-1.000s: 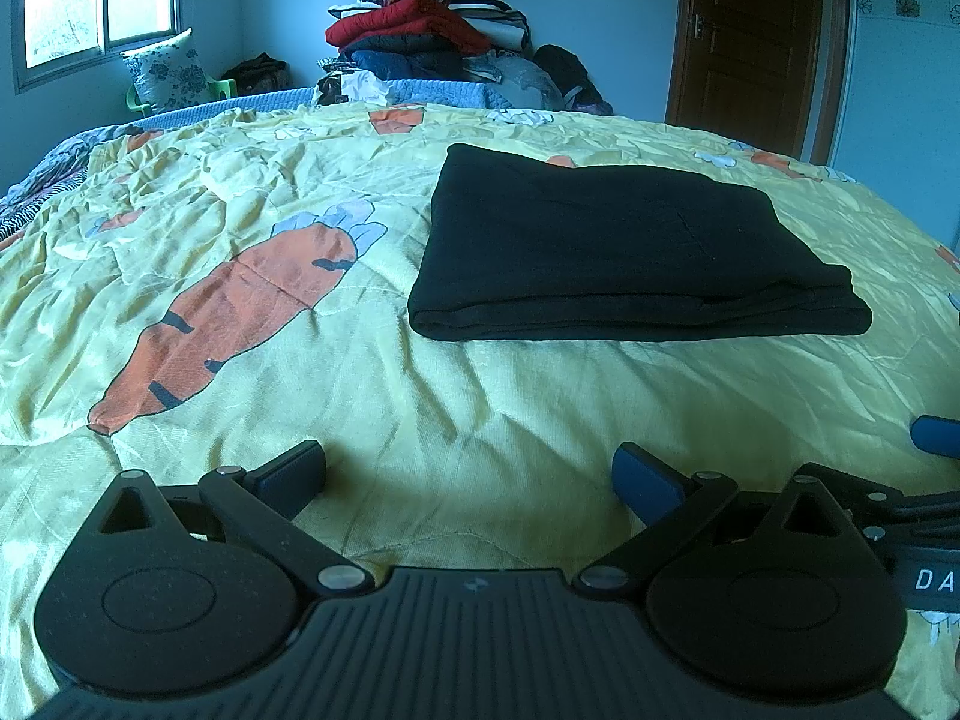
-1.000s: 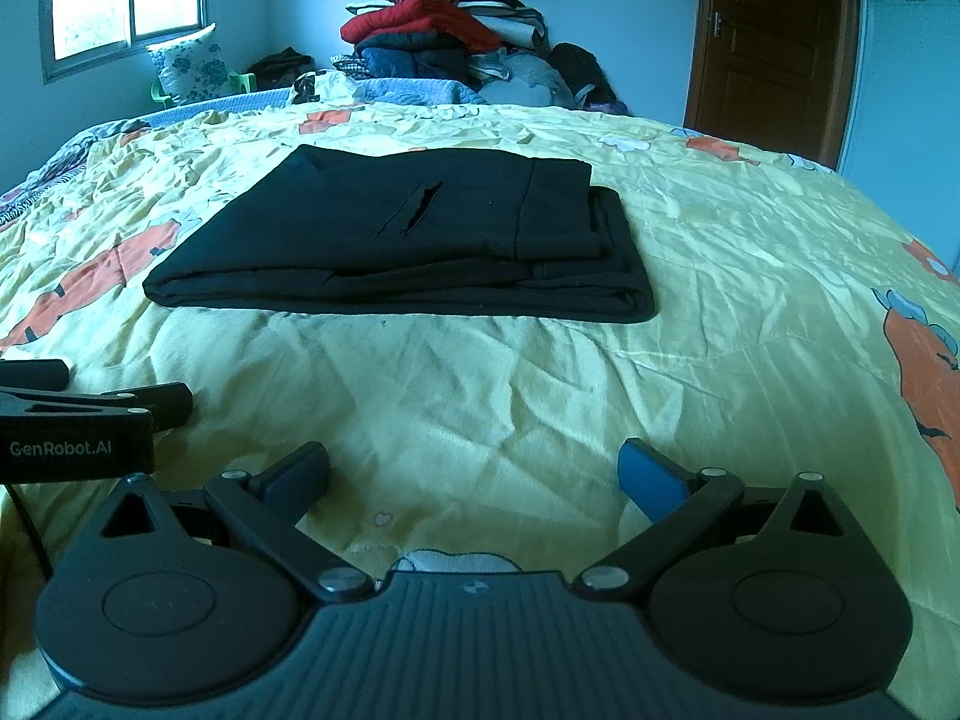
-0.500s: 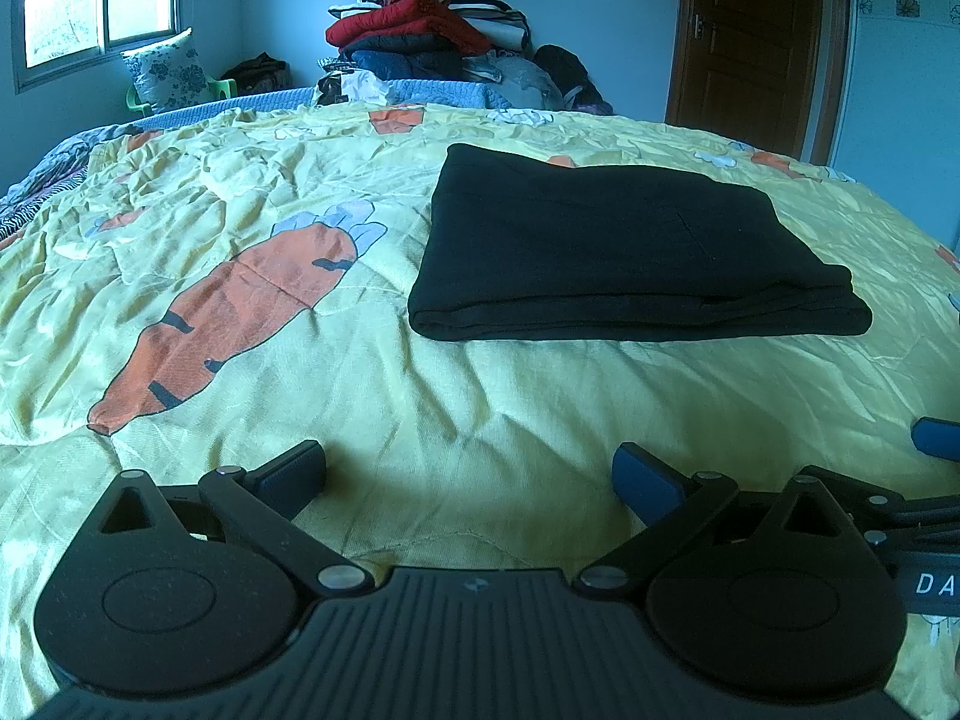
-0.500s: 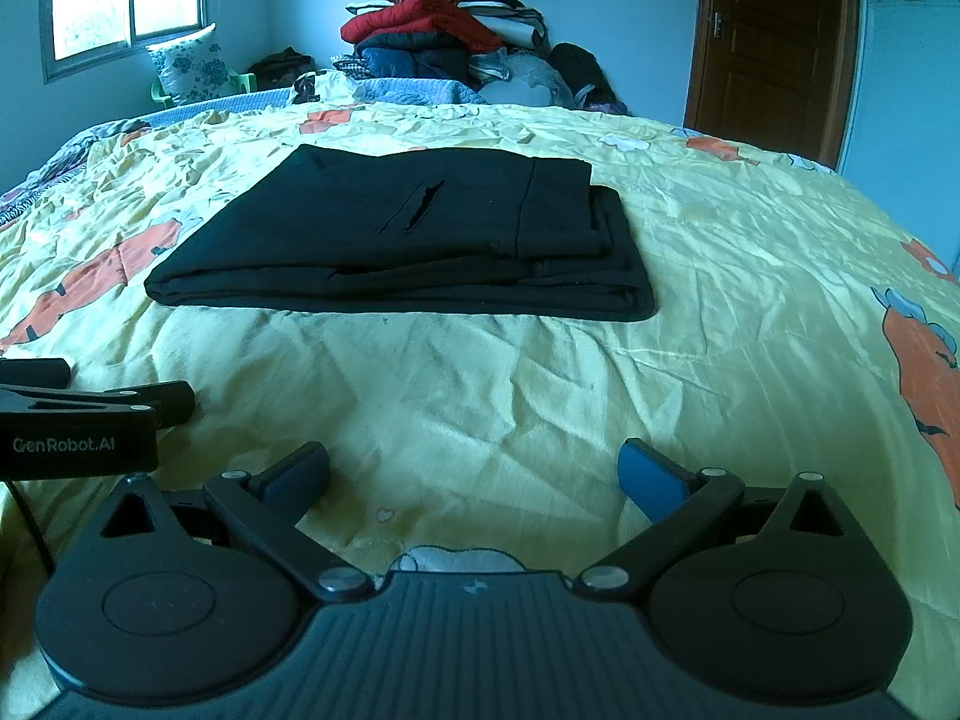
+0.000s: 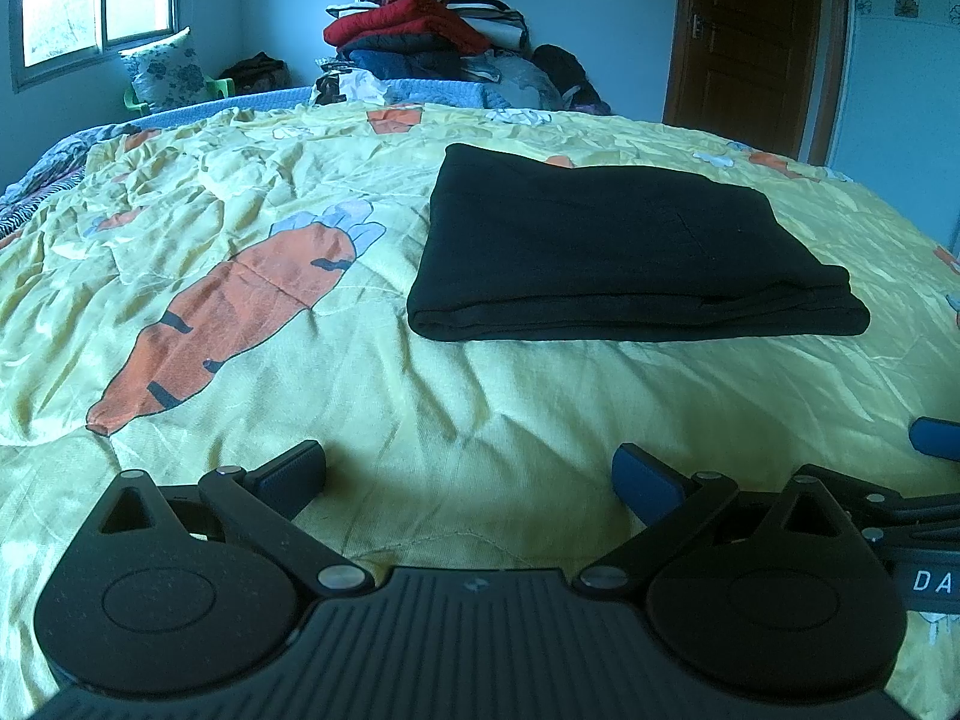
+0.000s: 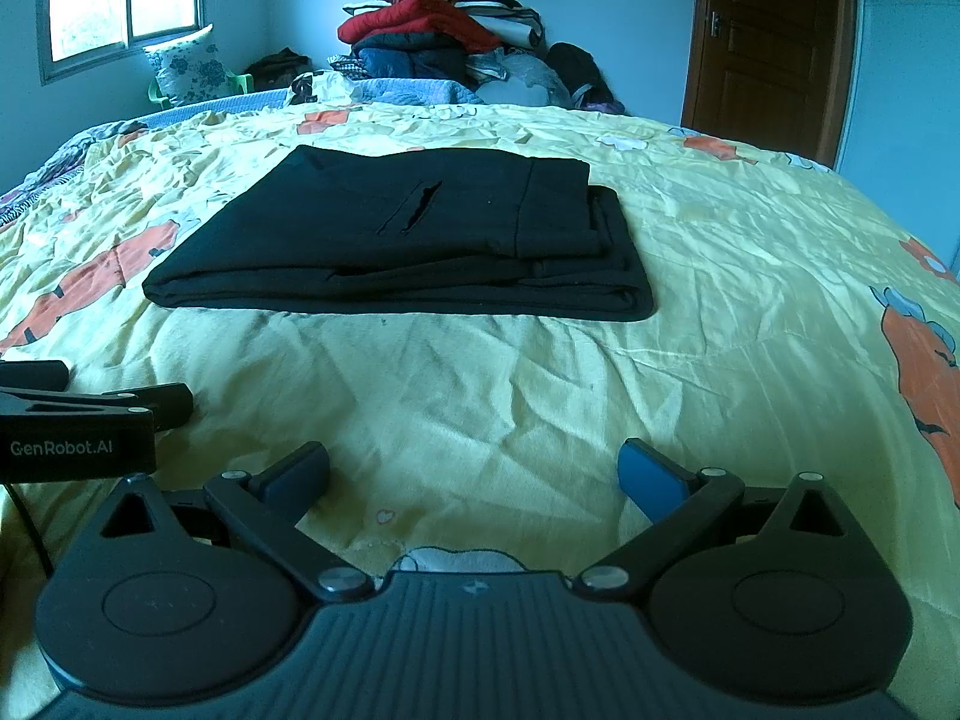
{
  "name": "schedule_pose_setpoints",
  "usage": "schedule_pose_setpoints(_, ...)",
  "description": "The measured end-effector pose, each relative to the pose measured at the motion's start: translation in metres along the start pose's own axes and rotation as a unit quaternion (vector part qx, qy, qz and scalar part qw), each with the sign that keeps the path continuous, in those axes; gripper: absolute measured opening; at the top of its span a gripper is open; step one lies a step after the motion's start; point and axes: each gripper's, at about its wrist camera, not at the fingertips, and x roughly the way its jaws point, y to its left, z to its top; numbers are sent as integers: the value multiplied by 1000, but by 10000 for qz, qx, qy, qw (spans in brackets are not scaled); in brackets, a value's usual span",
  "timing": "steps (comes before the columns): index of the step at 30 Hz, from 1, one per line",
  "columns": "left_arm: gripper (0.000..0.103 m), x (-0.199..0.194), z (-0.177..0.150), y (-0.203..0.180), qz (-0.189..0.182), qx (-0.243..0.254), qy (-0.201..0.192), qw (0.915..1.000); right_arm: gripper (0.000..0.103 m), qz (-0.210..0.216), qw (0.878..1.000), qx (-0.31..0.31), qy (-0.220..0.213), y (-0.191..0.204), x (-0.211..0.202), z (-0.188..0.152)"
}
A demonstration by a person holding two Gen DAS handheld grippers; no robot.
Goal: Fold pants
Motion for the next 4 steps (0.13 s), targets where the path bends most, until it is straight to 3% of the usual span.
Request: schedule_pose_setpoints(4, 102, -3, 0, 4, 66, -101, -93, 9999, 103, 1, 10000, 1, 1, 0, 0, 0)
